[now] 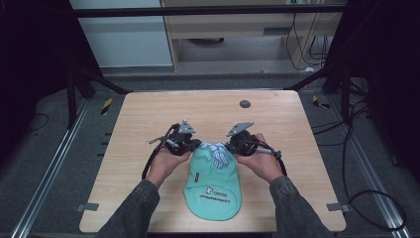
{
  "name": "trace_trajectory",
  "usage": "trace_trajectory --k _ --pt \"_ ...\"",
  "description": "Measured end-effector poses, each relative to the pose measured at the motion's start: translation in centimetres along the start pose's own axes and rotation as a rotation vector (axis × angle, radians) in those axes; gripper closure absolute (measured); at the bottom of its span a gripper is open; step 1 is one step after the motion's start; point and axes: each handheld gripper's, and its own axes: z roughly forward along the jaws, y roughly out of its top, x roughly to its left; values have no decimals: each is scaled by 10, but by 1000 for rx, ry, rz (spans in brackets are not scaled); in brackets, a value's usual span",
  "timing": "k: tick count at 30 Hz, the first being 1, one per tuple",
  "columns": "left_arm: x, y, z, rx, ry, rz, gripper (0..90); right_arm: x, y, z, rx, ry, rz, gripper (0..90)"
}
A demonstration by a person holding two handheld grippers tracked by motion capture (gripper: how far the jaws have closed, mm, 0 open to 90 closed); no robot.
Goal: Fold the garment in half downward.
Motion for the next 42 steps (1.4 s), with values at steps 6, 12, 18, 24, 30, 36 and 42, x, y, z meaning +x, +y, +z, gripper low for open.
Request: trace_trajectory --k 6,12,18,24,30,36,42 --pt "0 6 -6 5 13 23 870 0 5 -3 5 0 -17 843" --pt "0 13 -12 10 25 43 871 -1 12 -9 1 -4 -33 843" --pt "0 19 -16 15 36 63 871 -2 17 -13 -7 -10 -50 843" --pt "1 27 -19 14 48 81 870 -4 22 -17 -9 -14 -60 843" --pt "-1 29 -22 8 57 86 870 -5 25 -21 -14 -18 -70 842" --pt "-2 31 -24 2 58 89 870 -5 26 -26 -22 -20 -76 842" --pt "-2 35 -25 -3 69 95 870 -7 29 -27 -24 -27 -83 842"
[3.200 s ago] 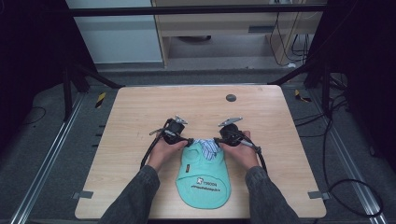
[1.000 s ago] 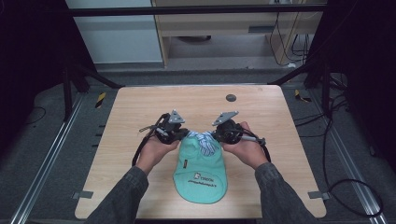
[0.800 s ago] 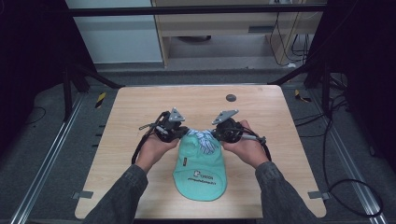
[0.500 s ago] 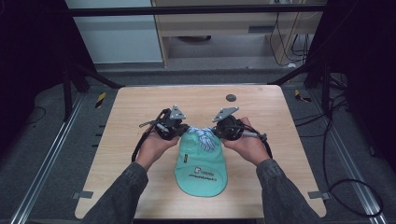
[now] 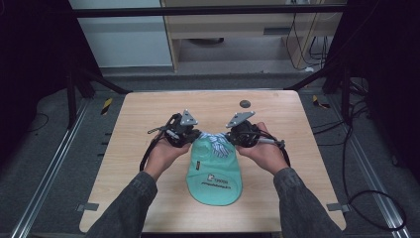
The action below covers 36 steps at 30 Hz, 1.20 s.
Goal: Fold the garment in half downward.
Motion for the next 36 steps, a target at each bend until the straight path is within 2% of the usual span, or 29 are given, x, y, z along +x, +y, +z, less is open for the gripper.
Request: trace_trajectory --k 16,36 --pt "2 5 -4 -8 14 7 870 -2 5 -3 -10 -7 -13 842" --pt "1 8 -4 -33 12 2 871 -6 6 -8 -20 -21 -21 842"
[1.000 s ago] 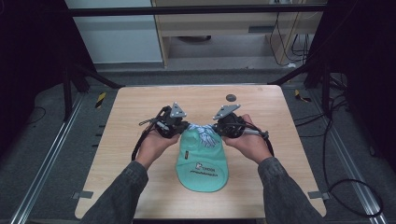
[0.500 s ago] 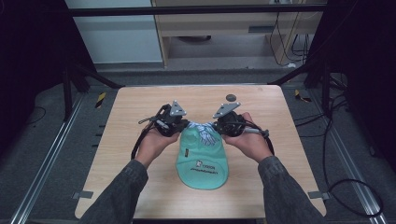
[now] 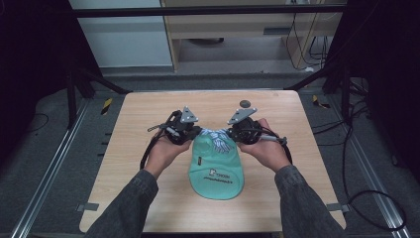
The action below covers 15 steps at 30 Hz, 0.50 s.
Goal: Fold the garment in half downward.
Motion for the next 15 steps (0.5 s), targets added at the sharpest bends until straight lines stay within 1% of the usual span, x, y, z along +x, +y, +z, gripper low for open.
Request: trace_trajectory --k 5,6,8,11,15 --pt "3 5 -2 -8 13 1 871 -3 3 -1 -10 -8 4 842" --pt "5 8 -3 -4 16 12 871 -5 5 -1 -16 -12 2 842" --pt "5 11 -4 -5 20 19 871 -7 6 -2 -19 -18 2 842" --pt "5 11 -3 -9 19 21 870 -8 7 -3 -16 -24 0 841" --pt "4 10 -1 0 20 35 870 -8 6 -2 -7 -24 -8 841"
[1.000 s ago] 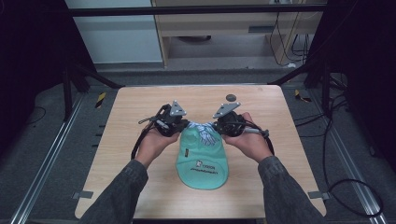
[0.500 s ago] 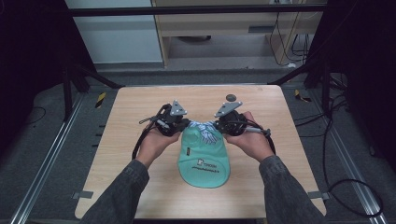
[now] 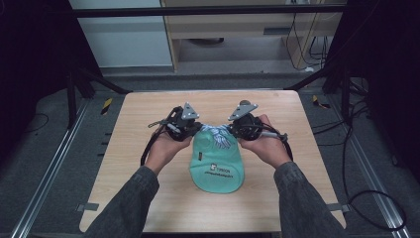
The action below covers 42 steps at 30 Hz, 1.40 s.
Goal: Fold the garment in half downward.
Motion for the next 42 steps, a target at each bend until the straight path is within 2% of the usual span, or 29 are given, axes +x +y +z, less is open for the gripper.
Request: trace_trajectory --k 6,9,19,22,27,42 --pt "5 6 1 -16 9 -11 870 -3 2 1 -9 -20 10 841" --pt "5 11 0 -14 16 6 871 -5 4 -1 -9 -29 13 840" --pt "7 18 5 -5 30 9 870 -12 7 5 7 -52 23 839" --pt "5 16 6 2 35 31 870 -12 7 6 11 -56 15 839" --pt "2 11 6 -2 32 41 870 -9 2 7 9 -50 12 839" --pt "-9 -7 4 -15 21 44 869 6 -10 5 -3 -30 -14 836"
